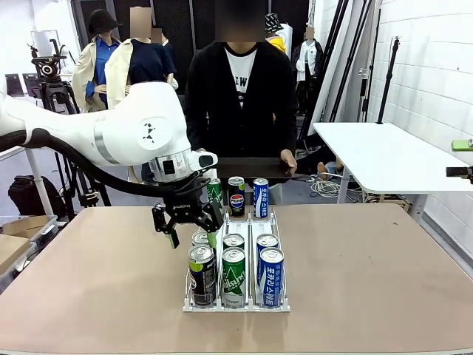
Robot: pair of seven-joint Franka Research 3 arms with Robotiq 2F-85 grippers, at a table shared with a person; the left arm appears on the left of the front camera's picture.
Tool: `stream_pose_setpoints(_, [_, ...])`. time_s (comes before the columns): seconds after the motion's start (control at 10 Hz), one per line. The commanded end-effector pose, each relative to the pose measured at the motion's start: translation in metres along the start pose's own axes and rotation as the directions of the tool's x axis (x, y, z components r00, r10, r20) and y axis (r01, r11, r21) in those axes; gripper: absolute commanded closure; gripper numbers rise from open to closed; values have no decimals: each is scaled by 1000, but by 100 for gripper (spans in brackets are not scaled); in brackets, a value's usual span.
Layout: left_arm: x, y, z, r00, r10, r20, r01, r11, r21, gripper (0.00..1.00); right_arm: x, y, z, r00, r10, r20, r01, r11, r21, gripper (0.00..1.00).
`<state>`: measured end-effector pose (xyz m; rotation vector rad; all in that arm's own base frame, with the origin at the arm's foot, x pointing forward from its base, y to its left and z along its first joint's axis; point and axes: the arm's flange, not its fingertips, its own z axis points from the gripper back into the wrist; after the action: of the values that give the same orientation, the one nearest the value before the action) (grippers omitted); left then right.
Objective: Retrieve and hand over the desired beverage to the person.
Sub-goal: Pick up a can of the same type that the person held from the Automatic Can Dispenser.
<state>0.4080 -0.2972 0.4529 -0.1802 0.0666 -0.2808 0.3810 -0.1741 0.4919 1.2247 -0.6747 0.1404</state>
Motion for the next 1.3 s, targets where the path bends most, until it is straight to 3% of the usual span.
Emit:
stream_pose_setpoints(0.0, [-3, 1, -9, 999, -35, 21, 34, 999, 17, 0, -1, 1, 0, 1000, 6, 6, -6, 1000, 14, 0])
stream_pose_setpoints(1.2, [-1, -11, -33, 992, -114, 47, 110, 991, 82, 0, -1, 1, 0, 1000, 6, 6, -6, 1000, 14, 0])
